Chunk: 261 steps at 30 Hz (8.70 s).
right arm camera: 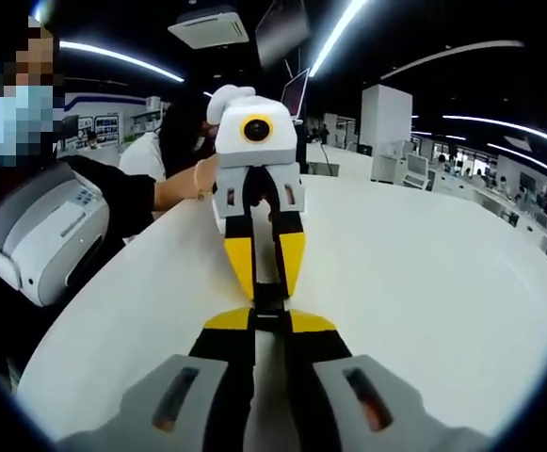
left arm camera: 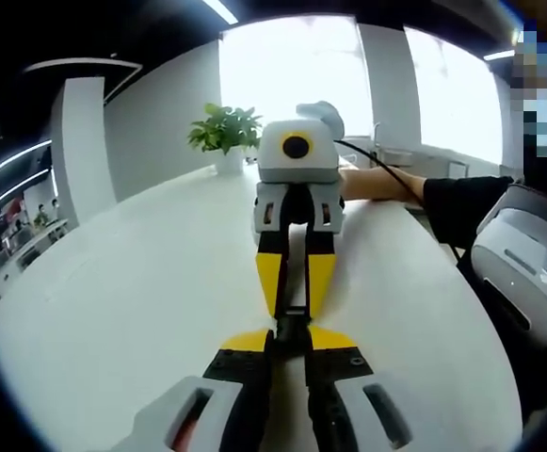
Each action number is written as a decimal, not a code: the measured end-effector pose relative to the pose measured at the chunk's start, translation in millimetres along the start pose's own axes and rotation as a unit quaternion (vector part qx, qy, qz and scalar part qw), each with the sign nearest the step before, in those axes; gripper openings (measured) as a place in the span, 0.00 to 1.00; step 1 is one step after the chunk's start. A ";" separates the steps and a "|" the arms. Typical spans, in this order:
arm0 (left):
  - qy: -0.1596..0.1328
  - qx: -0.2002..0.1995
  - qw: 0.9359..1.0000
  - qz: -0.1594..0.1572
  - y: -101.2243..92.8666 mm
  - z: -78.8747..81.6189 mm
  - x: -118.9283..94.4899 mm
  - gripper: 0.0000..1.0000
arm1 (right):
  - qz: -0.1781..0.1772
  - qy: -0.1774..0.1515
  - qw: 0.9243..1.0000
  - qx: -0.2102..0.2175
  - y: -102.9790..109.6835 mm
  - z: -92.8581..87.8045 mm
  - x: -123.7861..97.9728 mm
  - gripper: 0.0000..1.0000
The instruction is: Snap the two parts of the plastic buckle together until the buckle closes and remains connected.
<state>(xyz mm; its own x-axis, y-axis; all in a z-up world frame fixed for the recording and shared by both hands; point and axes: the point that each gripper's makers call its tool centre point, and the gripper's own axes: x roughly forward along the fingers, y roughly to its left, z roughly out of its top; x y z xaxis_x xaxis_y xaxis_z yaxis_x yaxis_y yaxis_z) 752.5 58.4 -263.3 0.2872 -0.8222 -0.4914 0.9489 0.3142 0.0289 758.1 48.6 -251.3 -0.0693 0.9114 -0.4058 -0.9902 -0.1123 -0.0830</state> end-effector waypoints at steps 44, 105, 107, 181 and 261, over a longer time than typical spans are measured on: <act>-0.007 -0.012 1.000 -0.002 4.2 4.5 0.3 0.12 | 0.005 -0.031 0.999 0.015 -6.1 -0.7 5.3 0.11; -0.034 -0.026 0.994 0.102 54.6 14.0 -23.8 0.15 | -0.136 0.003 0.990 -0.039 -77.6 5.7 -18.6 0.11; -0.036 -0.025 0.994 0.103 55.2 15.4 -24.5 0.15 | -0.145 0.014 0.988 -0.046 -82.6 4.1 -19.9 0.11; -0.034 -0.037 0.993 0.110 56.0 14.8 -27.8 0.15 | -0.216 0.109 0.968 -0.068 -186.7 -8.8 -21.6 0.11; -0.026 -0.037 0.993 0.107 54.7 11.6 -26.0 0.15 | -0.246 0.118 0.960 -0.054 -198.4 -23.6 -33.6 0.12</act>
<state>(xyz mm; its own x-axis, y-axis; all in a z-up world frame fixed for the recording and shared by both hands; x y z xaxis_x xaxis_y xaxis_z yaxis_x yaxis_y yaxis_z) 798.4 91.4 -238.9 0.4894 -0.7560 -0.4348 0.8540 0.5164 0.0634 959.7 30.9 -242.6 0.4464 0.7504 -0.4875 -0.8767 0.2574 -0.4065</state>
